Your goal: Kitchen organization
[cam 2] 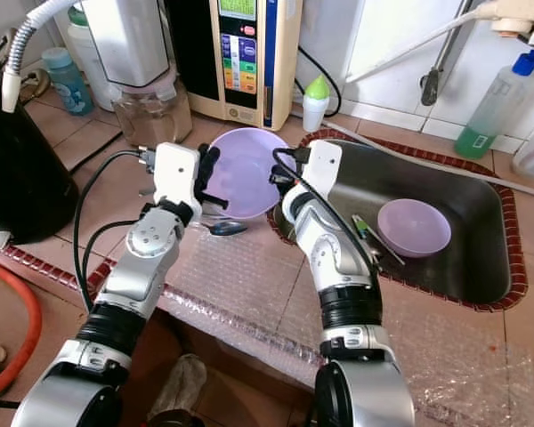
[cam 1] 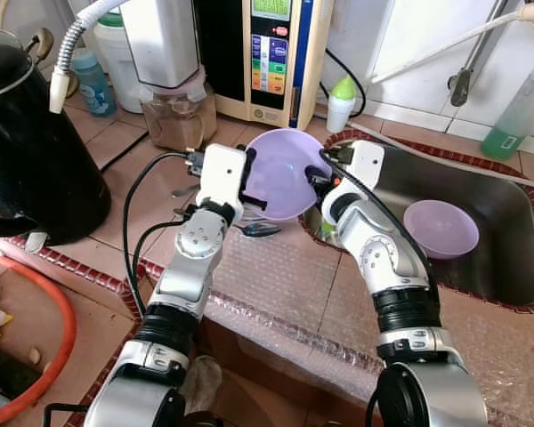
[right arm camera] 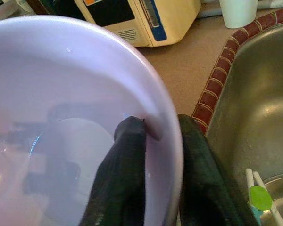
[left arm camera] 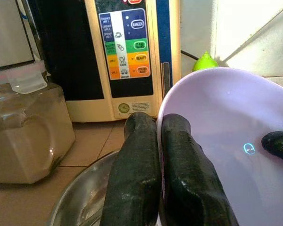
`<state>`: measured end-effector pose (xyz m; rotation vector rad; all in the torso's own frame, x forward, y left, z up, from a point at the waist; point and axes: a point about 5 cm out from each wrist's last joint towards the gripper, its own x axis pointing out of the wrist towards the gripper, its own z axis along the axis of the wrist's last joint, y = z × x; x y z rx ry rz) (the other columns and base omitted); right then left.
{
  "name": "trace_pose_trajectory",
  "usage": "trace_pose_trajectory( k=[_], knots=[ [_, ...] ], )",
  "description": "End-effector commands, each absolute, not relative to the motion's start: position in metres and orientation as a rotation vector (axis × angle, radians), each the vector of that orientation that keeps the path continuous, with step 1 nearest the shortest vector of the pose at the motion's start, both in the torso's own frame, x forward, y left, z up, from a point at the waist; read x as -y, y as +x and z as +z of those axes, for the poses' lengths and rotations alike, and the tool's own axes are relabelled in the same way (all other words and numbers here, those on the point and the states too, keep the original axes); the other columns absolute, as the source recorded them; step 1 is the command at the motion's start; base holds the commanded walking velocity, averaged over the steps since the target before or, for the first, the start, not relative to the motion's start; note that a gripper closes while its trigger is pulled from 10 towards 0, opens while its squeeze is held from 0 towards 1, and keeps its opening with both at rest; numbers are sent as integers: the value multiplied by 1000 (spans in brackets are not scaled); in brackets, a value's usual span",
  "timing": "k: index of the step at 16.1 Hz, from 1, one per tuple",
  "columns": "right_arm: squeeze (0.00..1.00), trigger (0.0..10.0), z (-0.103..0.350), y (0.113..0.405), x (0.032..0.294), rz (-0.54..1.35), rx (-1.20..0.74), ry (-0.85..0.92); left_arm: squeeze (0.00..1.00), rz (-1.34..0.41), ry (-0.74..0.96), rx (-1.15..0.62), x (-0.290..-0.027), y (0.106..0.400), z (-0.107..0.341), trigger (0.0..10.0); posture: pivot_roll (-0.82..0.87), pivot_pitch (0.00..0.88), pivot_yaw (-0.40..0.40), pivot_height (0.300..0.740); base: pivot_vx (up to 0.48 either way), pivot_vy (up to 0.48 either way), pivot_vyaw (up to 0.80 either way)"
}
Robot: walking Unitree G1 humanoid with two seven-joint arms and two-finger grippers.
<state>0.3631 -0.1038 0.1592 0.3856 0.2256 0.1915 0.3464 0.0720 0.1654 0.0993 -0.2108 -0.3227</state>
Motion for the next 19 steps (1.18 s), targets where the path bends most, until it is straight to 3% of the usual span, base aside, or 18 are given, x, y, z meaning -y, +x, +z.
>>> trace_pose_trajectory(
  k=[1,4,5,6,8,9,14,19],
  knots=[
    [0,0,144,361,116,110,-286,393,0,-333,91,324,-67,345,191,2235,40,6,6,740,0,0,0],
    [0,0,143,360,119,91,-283,393,0,-346,83,320,-66,345,193,4314,40,5,3,740,0,0,0],
    [0,0,143,360,120,87,-282,391,0,-347,86,320,-66,345,193,8275,40,5,3,740,0,0,0],
    [0,0,142,361,122,76,-278,400,0,-356,87,313,-65,345,191,10000,43,0,3,740,0,0,0],
    [0,0,144,362,123,65,-267,407,0,-367,83,308,-65,344,190,10000,44,0,6,740,0,0,0],
    [0,0,146,363,125,52,-251,422,1000,-391,69,307,-64,343,190,10000,44,0,8,740,0,0,0],
    [0,0,164,367,132,-27,-103,612,1000,-434,50,300,-65,337,189,10000,41,0,11,740,0,0,0],
    [0,0,181,373,158,-162,46,635,1000,-422,68,279,-81,329,183,10000,56,0,10,740,0,0,0]
  ],
)
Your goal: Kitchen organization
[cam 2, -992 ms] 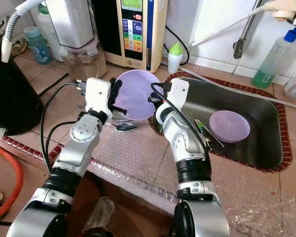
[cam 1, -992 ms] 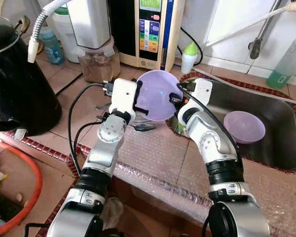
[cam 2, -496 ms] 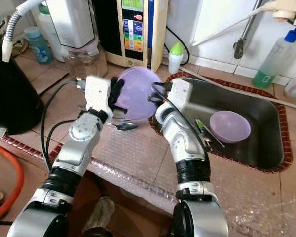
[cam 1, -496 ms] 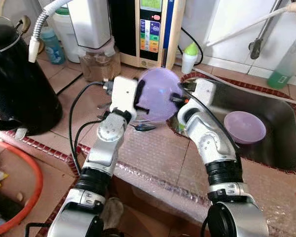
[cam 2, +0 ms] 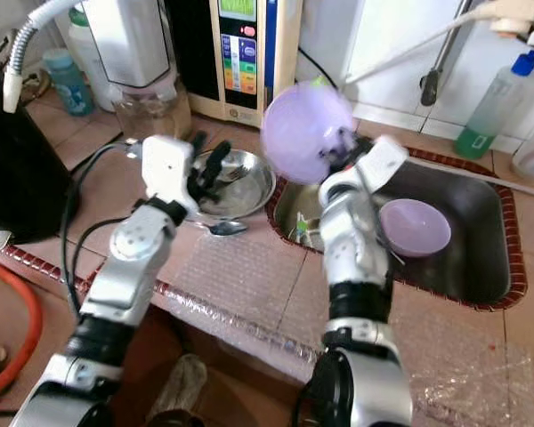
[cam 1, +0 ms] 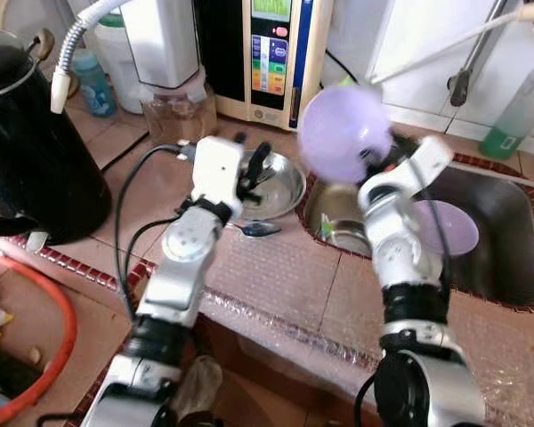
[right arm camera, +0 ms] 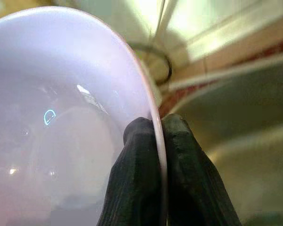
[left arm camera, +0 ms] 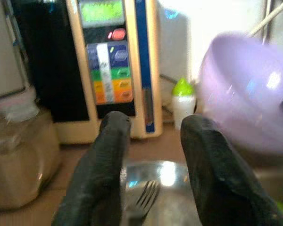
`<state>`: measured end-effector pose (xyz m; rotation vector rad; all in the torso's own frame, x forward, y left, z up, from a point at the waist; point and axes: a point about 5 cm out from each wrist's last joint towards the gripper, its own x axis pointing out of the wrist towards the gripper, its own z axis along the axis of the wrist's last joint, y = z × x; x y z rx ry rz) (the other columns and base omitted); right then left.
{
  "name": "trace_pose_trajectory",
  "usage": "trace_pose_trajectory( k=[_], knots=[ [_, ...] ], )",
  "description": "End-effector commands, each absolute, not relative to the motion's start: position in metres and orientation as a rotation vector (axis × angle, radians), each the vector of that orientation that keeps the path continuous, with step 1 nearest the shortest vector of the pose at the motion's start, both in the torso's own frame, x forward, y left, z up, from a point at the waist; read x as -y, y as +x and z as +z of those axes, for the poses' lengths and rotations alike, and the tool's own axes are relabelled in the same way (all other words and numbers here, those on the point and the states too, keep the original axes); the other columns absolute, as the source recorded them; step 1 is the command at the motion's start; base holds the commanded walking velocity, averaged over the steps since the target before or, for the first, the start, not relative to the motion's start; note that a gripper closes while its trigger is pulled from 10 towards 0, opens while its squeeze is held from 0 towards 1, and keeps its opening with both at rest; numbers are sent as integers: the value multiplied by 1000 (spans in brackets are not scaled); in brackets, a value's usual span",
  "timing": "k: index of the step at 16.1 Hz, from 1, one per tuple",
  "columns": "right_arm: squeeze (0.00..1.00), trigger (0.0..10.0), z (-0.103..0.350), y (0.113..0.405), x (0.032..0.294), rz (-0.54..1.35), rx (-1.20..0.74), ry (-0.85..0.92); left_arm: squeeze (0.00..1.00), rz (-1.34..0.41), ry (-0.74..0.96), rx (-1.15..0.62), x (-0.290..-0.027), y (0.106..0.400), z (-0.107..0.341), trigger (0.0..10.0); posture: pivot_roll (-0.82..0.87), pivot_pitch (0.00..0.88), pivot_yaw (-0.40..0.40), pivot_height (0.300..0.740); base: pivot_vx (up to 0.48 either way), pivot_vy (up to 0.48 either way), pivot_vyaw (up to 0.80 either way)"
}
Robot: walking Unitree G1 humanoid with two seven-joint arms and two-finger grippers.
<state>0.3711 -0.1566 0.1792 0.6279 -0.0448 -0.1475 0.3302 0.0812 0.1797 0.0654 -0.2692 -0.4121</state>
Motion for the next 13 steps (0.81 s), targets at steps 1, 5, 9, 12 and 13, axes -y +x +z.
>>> trace_pose_trajectory(
  k=[1,5,9,12,13],
  knots=[
    [0,0,181,372,162,-182,61,615,1000,-418,73,270,-83,328,182,10000,60,0,10,740,0,0,0],
    [0,0,152,362,221,-448,29,239,1000,-388,72,182,-102,315,160,10000,69,0,11,740,0,0,0],
    [0,0,109,346,252,-598,-117,184,1000,-463,111,124,-102,304,148,10000,70,0,8,740,0,0,0],
    [0,1686,92,343,250,-581,-188,236,1000,-481,144,121,-100,302,147,10000,73,0,6,740,0,0,0],
    [0,6392,86,342,246,-564,-208,260,1000,-488,146,115,-98,301,147,10000,73,0,6,740,0,0,0]
  ],
)
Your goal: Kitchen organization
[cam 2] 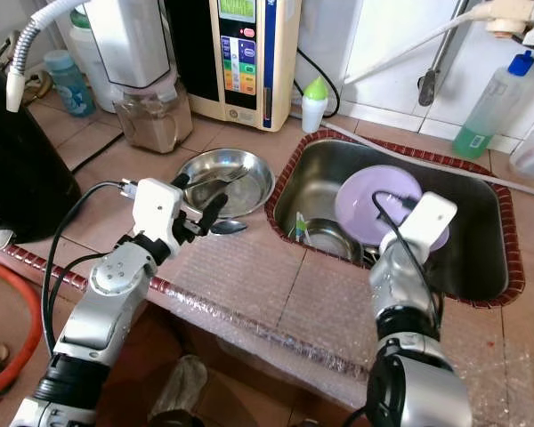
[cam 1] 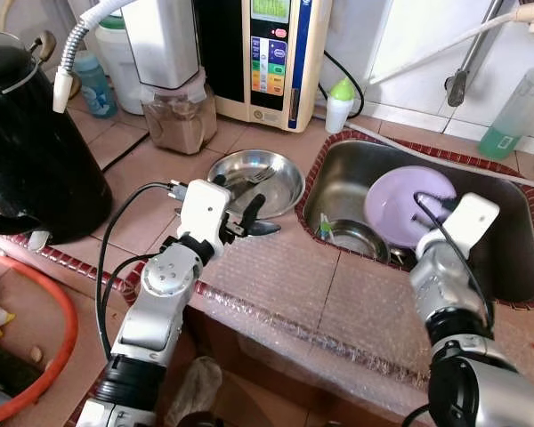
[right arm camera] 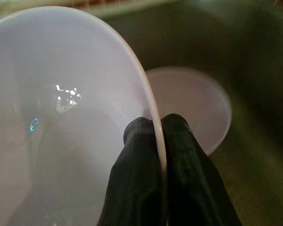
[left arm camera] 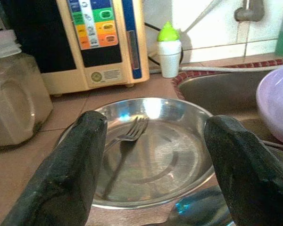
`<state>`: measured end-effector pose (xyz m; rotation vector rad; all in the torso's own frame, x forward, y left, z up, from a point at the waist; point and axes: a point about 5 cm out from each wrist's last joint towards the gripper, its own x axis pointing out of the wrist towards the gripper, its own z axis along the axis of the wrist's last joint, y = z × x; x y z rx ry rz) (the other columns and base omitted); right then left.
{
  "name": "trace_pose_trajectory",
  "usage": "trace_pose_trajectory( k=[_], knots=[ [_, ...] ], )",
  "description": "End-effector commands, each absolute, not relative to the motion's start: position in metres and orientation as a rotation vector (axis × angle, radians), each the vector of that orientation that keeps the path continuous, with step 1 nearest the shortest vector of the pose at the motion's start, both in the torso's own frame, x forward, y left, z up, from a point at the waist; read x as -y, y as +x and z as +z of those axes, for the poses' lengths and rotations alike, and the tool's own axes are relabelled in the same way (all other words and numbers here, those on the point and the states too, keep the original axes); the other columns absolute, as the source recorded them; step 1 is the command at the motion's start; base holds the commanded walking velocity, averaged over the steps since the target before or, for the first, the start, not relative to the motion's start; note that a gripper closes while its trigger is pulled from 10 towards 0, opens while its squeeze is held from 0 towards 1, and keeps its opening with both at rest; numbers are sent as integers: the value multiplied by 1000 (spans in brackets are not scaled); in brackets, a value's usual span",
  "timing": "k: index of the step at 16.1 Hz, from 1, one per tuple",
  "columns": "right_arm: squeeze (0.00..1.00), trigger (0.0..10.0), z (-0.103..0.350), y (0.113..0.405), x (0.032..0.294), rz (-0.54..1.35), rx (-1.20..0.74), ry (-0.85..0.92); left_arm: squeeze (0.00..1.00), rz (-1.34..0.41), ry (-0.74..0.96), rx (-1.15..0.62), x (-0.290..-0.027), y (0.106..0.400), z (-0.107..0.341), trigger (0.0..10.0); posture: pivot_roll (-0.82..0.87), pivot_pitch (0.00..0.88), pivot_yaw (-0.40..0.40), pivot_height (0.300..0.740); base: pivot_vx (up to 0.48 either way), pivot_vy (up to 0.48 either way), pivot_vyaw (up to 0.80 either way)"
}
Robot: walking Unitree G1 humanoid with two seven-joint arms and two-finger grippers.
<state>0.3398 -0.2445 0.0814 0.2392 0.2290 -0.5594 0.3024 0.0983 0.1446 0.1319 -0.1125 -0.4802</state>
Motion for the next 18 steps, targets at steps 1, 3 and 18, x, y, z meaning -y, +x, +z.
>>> trace_pose_trajectory(
  k=[1,3,18],
  knots=[
    [1000,7373,80,341,240,-547,-228,255,1000,-491,156,109,-97,300,146,10000,73,0,7,740,0,0,0],
    [1000,10000,75,340,234,-524,-248,267,1000,-487,159,108,-97,301,146,10000,73,0,8,740,0,0,0],
    [1000,10000,103,346,167,14,-46,176,1000,-182,61,67,-138,320,145,10000,59,5,-1,740,0,0,0]
  ],
)
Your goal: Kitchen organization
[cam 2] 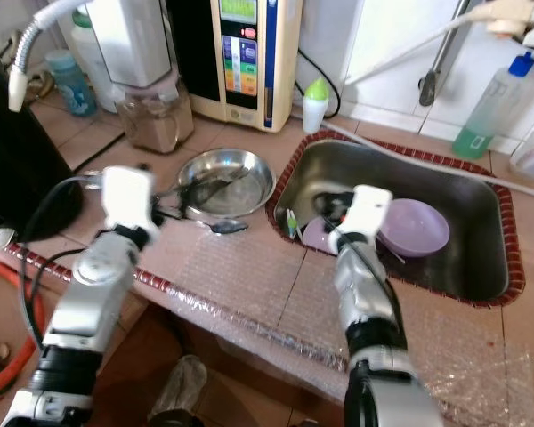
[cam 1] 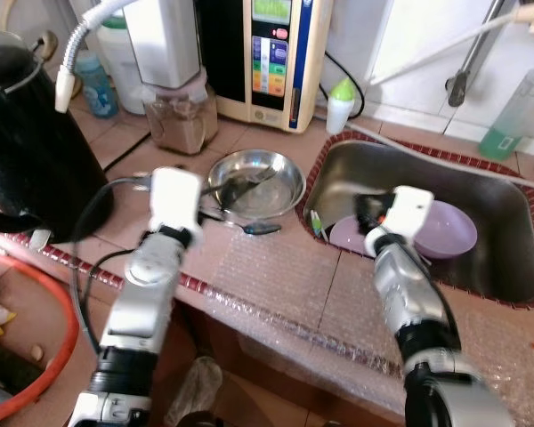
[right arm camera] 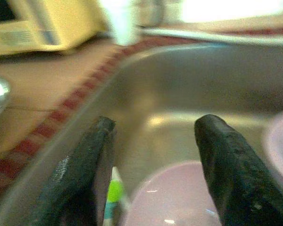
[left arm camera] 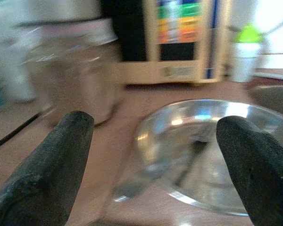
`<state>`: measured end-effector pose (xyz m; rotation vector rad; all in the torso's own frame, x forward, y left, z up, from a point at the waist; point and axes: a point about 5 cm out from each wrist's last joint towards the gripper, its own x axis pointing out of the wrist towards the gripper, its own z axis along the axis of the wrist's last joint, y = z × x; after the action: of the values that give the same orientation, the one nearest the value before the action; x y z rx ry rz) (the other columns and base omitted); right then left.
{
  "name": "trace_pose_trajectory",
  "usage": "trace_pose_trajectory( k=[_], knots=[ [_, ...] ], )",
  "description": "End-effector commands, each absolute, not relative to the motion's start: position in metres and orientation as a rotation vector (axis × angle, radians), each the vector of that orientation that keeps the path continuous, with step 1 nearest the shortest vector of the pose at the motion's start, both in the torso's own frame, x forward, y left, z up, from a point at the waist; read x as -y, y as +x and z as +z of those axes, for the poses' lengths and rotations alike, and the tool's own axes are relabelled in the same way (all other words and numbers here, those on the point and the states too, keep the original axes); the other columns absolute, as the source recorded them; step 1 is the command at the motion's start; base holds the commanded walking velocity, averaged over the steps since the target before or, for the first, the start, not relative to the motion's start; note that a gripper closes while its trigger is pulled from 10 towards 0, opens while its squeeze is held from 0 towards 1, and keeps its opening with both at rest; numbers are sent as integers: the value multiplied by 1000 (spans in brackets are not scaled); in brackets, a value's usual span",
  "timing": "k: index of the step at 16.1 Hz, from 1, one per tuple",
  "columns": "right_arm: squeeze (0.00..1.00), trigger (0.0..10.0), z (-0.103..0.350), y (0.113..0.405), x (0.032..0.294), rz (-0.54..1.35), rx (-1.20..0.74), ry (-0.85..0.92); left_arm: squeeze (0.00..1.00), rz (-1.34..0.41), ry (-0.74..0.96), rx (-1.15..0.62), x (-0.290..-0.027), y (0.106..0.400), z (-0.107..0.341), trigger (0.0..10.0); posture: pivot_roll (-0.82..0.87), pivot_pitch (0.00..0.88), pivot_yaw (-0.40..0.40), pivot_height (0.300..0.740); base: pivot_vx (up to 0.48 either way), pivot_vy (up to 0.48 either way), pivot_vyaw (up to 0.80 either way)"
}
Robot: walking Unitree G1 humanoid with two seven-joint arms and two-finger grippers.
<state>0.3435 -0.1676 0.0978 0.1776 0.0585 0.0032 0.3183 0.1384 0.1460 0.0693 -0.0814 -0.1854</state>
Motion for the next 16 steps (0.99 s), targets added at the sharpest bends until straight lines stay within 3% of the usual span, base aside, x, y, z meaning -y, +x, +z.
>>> trace_pose_trajectory(
  k=[1,7,8,9,12,13,14,15,16],
  knots=[
    [1000,10000,106,342,161,75,-26,154,1000,-157,37,61,-142,322,145,10000,52,6,-1,740,0,0,0],
    [996,10000,117,310,145,311,9,-15,980,-80,-182,-26,-148,330,134,10000,35,11,-5,740,0,0,0],
    [741,10000,114,306,149,303,-7,-13,0,-69,-229,-27,-148,334,136,10000,35,11,-5,740,0,0,0],
    [694,10000,111,303,153,287,-22,-12,0,-65,-262,-23,-147,337,138,10000,25,13,-8,740,0,0,0],
    [694,10000,114,295,152,295,-44,-17,0,-63,-358,-61,-145,342,135,10000,15,16,-6,740,0,0,0],
    [596,10000,116,295,150,304,-40,-21,0,-67,-378,-75,-145,343,134,10000,14,16,-6,740,0,0,0],
    [376,10000,117,295,149,309,-35,-24,0,-59,-426,-94,-145,345,132,10000,11,17,-4,740,0,0,0],
    [231,10000,118,295,148,309,-36,-24,0,-55,-459,-108,-145,346,130,10000,11,17,-4,740,0,0,0],
    [0,10000,118,295,148,309,-37,-24,0,-49,-493,-128,-145,347,128,10000,11,17,-4,740,0,0,0]
  ],
)
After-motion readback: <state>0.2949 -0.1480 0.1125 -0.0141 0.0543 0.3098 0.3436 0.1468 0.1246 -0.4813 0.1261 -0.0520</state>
